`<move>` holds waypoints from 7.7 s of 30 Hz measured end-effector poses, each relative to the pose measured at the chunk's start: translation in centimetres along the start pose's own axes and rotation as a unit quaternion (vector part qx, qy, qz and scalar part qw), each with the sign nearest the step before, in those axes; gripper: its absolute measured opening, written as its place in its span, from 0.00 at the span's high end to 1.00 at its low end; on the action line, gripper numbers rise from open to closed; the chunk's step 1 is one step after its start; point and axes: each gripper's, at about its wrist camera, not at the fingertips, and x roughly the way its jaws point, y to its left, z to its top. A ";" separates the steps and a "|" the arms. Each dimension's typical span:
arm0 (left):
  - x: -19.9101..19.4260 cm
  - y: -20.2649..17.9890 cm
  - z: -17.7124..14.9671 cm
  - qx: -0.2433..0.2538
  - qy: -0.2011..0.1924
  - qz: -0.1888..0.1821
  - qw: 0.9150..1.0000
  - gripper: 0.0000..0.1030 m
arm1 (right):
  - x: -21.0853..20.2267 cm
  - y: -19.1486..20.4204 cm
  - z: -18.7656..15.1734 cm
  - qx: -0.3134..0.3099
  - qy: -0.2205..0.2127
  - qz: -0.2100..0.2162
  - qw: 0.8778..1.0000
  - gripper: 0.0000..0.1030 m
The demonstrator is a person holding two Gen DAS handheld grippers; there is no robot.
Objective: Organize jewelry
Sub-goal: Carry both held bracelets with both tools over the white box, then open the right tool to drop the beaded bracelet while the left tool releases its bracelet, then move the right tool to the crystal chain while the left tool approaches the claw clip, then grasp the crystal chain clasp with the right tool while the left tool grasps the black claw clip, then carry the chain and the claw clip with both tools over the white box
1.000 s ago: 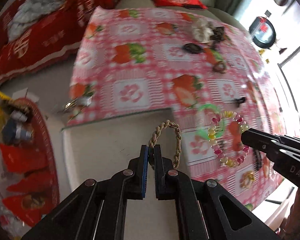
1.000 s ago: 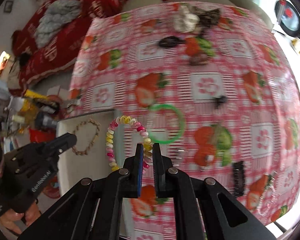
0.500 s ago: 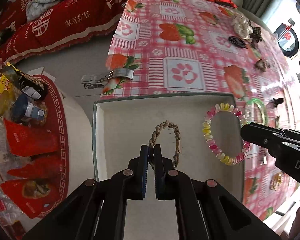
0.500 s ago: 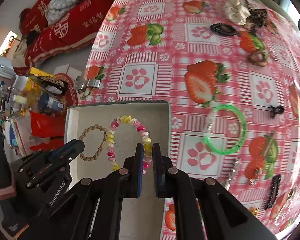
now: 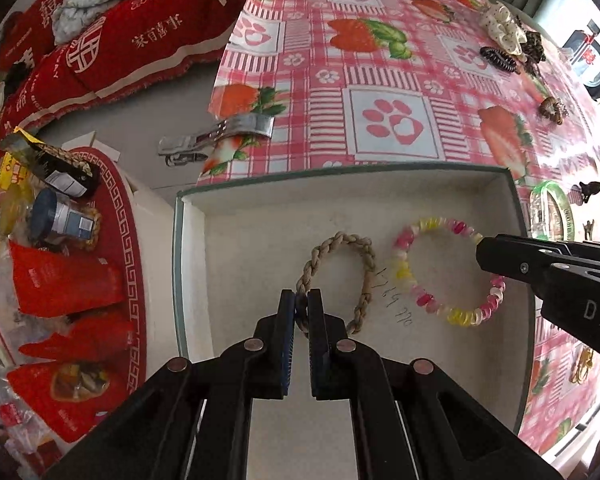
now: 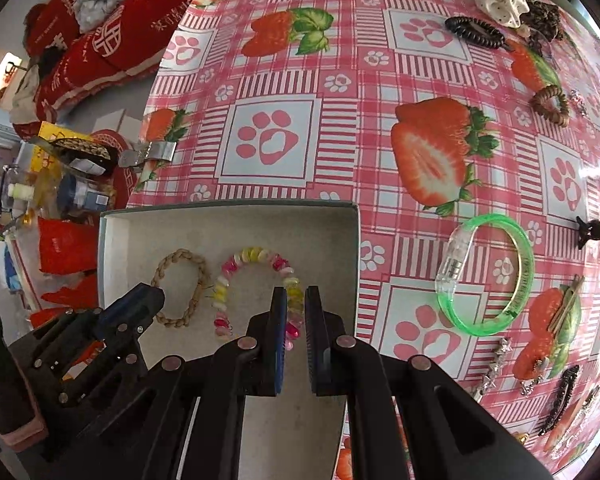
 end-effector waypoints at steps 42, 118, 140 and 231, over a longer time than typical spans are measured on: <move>-1.9 -2.1 0.6 0.007 0.015 0.026 1.000 0.00 | -8.9 -7.7 -4.5 0.079 -0.070 0.016 0.994 0.36; 0.5 -34.1 8.8 0.227 -0.018 -0.033 0.973 0.00 | -6.9 -34.8 -20.9 0.278 -0.012 -0.131 0.952 0.16; 0.7 -36.0 7.6 0.256 -0.021 -0.057 0.965 0.61 | -6.0 -32.5 -18.6 0.246 -0.025 -0.143 0.958 0.75; -0.4 -1.2 -4.2 0.019 0.007 -0.001 1.000 0.61 | 1.3 0.8 -6.4 -0.010 0.064 0.053 0.997 0.92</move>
